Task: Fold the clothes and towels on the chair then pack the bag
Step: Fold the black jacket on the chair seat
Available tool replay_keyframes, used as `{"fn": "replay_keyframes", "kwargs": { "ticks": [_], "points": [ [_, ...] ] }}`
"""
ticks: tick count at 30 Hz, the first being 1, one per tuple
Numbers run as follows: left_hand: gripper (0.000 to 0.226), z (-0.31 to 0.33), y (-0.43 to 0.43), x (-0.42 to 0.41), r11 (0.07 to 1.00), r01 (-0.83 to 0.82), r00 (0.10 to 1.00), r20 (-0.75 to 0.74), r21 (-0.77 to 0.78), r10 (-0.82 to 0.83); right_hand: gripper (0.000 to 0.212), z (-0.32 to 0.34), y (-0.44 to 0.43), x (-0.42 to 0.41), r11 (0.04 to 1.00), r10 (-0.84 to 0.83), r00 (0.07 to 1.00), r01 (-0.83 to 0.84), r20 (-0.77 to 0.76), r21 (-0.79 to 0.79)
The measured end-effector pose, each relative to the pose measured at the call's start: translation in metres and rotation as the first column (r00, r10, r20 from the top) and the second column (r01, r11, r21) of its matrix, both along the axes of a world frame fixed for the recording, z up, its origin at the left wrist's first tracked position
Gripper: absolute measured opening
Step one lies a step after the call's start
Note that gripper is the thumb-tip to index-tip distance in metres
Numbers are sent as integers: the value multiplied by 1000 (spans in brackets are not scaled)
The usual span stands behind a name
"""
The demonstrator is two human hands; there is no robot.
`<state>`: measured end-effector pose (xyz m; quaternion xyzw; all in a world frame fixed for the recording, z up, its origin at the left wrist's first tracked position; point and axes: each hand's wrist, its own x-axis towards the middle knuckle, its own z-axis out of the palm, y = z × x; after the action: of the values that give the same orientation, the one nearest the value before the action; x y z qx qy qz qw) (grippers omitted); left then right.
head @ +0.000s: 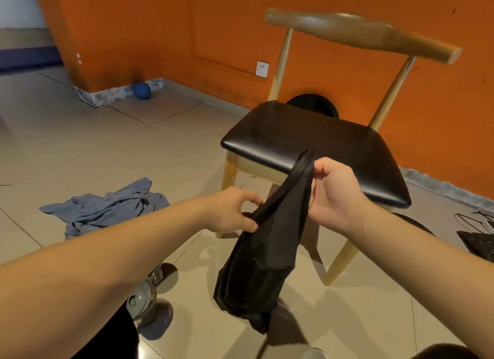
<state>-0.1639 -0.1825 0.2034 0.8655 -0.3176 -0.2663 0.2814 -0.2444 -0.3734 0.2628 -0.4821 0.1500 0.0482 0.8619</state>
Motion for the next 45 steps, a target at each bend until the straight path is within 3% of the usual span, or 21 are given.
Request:
{"fn": "replay_keyframes", "kwargs": {
  "ticks": [4, 8, 11, 13, 15, 19, 21, 23, 27, 31, 33, 35, 37, 40, 41, 45],
  "points": [
    [15, -18, 3, 0, 987, 50, 998, 16, 152, -53, 18, -1, -9, 4, 996, -90, 996, 90, 1, -23],
    [15, -13, 7, 2, 998, -7, 990, -141, 56, 14, 26, -12, -23, 6, 930, -176, 984, 179, 40, -320],
    [15, -2, 9, 3, 995, -97, 982, -164, -25, 92, 32, -17, -37, 9, 855, -94, 995, 99, 35, -509],
    [15, 5, 8, 5, 984, -160, 975, -169, -79, 145, 54, -20, -47, 8, 646, 23, 999, 8, 30, -763],
    [14, 9, 8, 8, 967, -224, 963, -182, -124, 200, 71, -24, -53, 6, 323, 114, 993, -55, -19, -945],
    [26, 15, 14, 11, 947, -284, 931, -278, -148, 236, 89, -31, -59, 3, -154, 180, 981, -49, -77, -987],
    [22, 19, 18, 10, 971, -222, 932, -312, -92, 184, 70, -32, -62, 5, -241, 177, 983, -14, -58, -970],
    [26, 20, 22, 7, 990, -132, 918, -372, 41, 138, 48, -34, -63, 4, -225, 156, 988, 40, 5, -973],
    [27, 17, 23, -2, 981, -8, 942, -327, 195, 73, 47, -43, -62, 2, -225, 115, 992, 84, 60, -971],
    [21, 18, 19, -9, 993, -37, 967, -248, 114, 64, 53, -45, -60, 5, -266, -29, 989, 130, 143, -955],
    [20, 20, 18, -10, 997, -72, 974, -213, 36, 78, 37, -41, -60, 7, -260, -139, 968, 168, 209, -951],
    [17, 21, 18, -11, 994, -98, 979, -182, -52, 87, 21, -37, -61, 9, -212, -230, 958, 121, 170, -970],
    [15, 23, 17, -11, 985, -118, 985, -141, -124, 100, 19, -37, -63, 9, -26, -299, 950, 90, 94, -996],
    [15, 26, 17, -13, 955, -174, 979, -151, -240, 140, 24, -42, -62, 6, 424, -374, 928, 173, 2, -889],
    [17, 27, 17, -13, 944, -188, 975, -169, -272, 145, 26, -43, -61, 6, 517, -374, 927, 200, -9, -832],
    [15, 31, 17, -14, 937, -195, 973, -179, -288, 147, 35, -42, -57, 8, 688, -385, 923, 286, -2, -667]
  ]
}}
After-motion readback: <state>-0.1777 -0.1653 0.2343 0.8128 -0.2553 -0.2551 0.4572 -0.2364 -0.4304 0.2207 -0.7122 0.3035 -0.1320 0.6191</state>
